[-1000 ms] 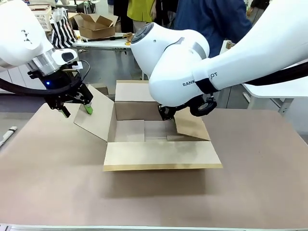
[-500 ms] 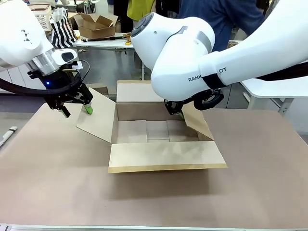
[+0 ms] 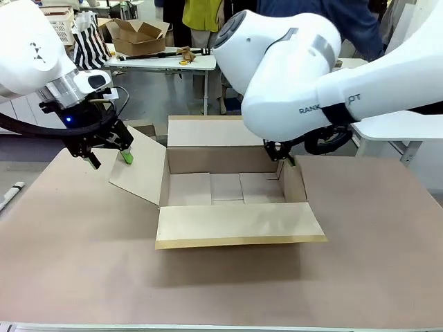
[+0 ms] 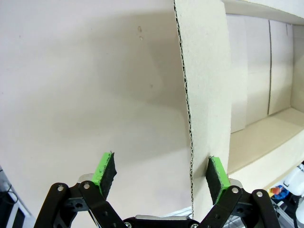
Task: Pack the gift set into the box.
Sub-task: Place both hands on the side flaps of the Package Box and spread them outward.
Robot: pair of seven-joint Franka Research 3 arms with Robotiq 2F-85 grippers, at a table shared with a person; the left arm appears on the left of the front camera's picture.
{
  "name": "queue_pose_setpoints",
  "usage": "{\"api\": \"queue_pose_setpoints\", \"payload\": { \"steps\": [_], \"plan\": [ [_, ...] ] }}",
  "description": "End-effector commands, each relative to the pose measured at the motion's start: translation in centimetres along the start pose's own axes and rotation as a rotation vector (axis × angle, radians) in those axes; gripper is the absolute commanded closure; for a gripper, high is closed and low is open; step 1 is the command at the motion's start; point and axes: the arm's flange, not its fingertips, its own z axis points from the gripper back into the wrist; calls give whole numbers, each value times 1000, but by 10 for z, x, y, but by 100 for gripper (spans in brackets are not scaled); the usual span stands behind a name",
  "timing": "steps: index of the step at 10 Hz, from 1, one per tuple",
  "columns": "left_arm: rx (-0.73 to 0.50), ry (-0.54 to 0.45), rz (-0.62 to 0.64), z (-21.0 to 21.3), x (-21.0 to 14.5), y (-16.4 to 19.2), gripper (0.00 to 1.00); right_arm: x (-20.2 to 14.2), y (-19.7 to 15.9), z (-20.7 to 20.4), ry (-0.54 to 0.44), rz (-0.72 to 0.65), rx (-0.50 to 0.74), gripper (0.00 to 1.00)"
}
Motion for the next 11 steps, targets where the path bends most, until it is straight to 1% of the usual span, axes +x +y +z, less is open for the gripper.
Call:
{"api": "queue_pose_setpoints", "payload": {
  "steps": [1,2,3,4,5,6,7,8,9,10,11],
  "plan": [
    [21,-6,11,2,-1,-1,0,-7,-27,-8,2,-55,3,0],
    [21,-6,11,2,-1,-1,0,-11,-25,-6,55,57,135,0],
    [21,-6,11,2,-1,-1,0,0,-13,-3,3,-23,-7,0],
    [21,-6,11,2,-1,-1,0,0,-13,-3,3,-23,-7,0],
    [21,-6,11,2,-1,-1,0,-3,-20,-1,19,-7,33,0],
    [21,-6,11,2,-1,-1,0,-8,-30,-10,40,54,80,0],
    [21,-6,11,2,-1,-1,0,-10,-43,-22,43,55,197,0],
    [21,-6,11,2,-1,-1,0,-8,-55,-34,27,52,320,0],
    [21,-6,11,2,-1,-1,0,-2,-58,-45,-23,46,407,0],
    [21,-6,11,2,-1,-1,0,5,-58,-58,-53,-27,435,0],
    [21,-6,11,2,-1,-1,0,11,-61,-74,-61,-79,464,0]
  ]
}}
